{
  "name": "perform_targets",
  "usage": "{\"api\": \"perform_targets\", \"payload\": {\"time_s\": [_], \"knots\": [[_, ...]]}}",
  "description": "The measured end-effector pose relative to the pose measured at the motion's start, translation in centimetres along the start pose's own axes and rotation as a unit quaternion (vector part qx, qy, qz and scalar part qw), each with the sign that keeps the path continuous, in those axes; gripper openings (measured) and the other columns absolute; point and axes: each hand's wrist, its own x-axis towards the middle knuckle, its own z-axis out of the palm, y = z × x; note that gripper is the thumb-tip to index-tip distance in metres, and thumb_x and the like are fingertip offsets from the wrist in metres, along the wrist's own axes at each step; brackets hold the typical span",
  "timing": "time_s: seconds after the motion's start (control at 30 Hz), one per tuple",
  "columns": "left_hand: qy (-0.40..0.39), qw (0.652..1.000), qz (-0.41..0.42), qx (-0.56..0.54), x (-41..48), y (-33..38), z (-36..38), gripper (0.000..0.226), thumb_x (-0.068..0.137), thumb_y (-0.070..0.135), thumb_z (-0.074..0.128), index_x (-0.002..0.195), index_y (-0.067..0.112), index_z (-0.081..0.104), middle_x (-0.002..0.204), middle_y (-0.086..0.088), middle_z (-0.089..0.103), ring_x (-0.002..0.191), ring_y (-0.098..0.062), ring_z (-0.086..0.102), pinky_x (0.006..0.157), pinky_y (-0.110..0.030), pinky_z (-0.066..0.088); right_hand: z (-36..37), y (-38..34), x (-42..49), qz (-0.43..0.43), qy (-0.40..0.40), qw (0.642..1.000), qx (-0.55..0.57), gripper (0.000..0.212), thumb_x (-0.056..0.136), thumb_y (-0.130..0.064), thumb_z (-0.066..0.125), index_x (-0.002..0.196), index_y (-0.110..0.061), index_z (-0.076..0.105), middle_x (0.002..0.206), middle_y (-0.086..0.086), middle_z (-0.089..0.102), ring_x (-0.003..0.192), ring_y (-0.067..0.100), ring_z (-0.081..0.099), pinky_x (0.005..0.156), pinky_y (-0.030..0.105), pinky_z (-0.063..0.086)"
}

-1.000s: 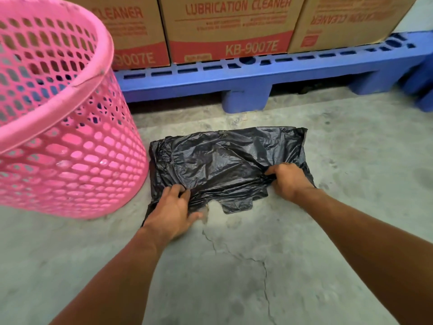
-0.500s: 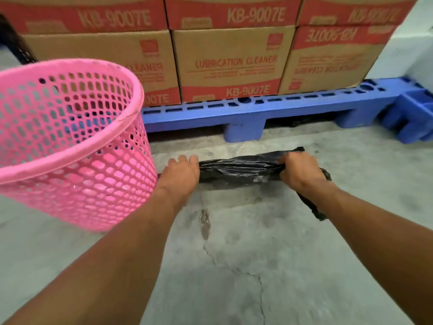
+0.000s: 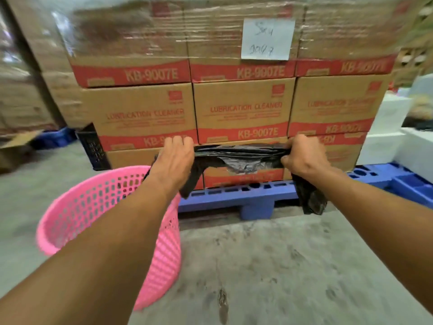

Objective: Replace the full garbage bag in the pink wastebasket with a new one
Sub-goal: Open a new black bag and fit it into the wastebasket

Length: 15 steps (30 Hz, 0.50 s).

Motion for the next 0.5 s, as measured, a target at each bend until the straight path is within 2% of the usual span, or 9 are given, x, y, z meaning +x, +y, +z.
{"api": "perform_targets", "payload": {"time_s": [0.1,0.23,0.3,0.37,0.43,0.5], "knots": [[0.031,0.997,-0.061,-0.023,-0.9,-4.8,-0.7,0.031,0.076,-0.014,0.052,0.103,0.001,0.050,0.103,-0.022,0.053,0.094,-0.042,0.051,0.080,-0.048,0.040,-0.3,-4.6,0.5,-0.024,-0.009,0.999,0.040,0.016,0.068,-0.013,0.067,0.079,-0.004,0.076,0.078,0.017,0.071,0.080,0.035,0.067,0.069,0.036,0.056],[0.019,0.993,-0.111,-0.035,-3.4,-12.1,-0.8,0.031,0.074,-0.013,0.052,0.100,0.003,0.047,0.098,-0.023,0.055,0.089,-0.046,0.055,0.074,-0.053,0.043,0.4,-11.3,0.5,-0.015,-0.056,0.986,0.157,0.014,0.072,-0.019,0.077,0.083,-0.011,0.077,0.077,0.010,0.068,0.081,0.026,0.063,0.067,0.027,0.042],[0.040,0.987,-0.146,-0.062,-4.7,-15.4,-1.1,0.034,0.076,-0.014,0.050,0.106,0.002,0.046,0.101,-0.026,0.053,0.087,-0.050,0.057,0.068,-0.054,0.042,1.2,-14.3,0.2,-0.008,-0.085,0.970,0.226,0.022,0.067,-0.024,0.086,0.081,-0.009,0.077,0.075,0.007,0.071,0.078,0.023,0.066,0.065,0.027,0.045],[0.071,0.977,-0.183,-0.082,-5.9,-18.3,-1.4,0.041,0.079,-0.014,0.048,0.115,0.003,0.042,0.107,-0.025,0.048,0.087,-0.052,0.055,0.064,-0.051,0.037,1.5,-17.2,-0.8,0.001,-0.128,0.940,0.317,0.031,0.064,-0.027,0.090,0.073,-0.005,0.071,0.065,0.005,0.070,0.062,0.019,0.065,0.058,0.027,0.051],[0.079,0.972,-0.202,-0.086,-7.0,-21.2,-1.2,0.044,0.079,-0.015,0.048,0.117,0.005,0.039,0.109,-0.023,0.043,0.086,-0.053,0.053,0.064,-0.049,0.033,1.9,-19.9,-1.7,0.025,-0.162,0.897,0.411,0.030,0.071,-0.025,0.087,0.069,-0.008,0.062,0.050,0.003,0.061,0.039,0.011,0.054,0.039,0.018,0.042],[0.078,0.972,-0.202,-0.086,-7.7,-24.1,-0.7,0.042,0.080,-0.015,0.048,0.115,0.006,0.039,0.107,-0.022,0.046,0.089,-0.052,0.053,0.065,-0.051,0.036,2.2,-22.4,-2.5,0.056,-0.178,0.854,0.486,0.031,0.077,-0.023,0.081,0.066,-0.011,0.056,0.051,0.004,0.056,0.032,0.006,0.048,0.031,0.014,0.034]]}}
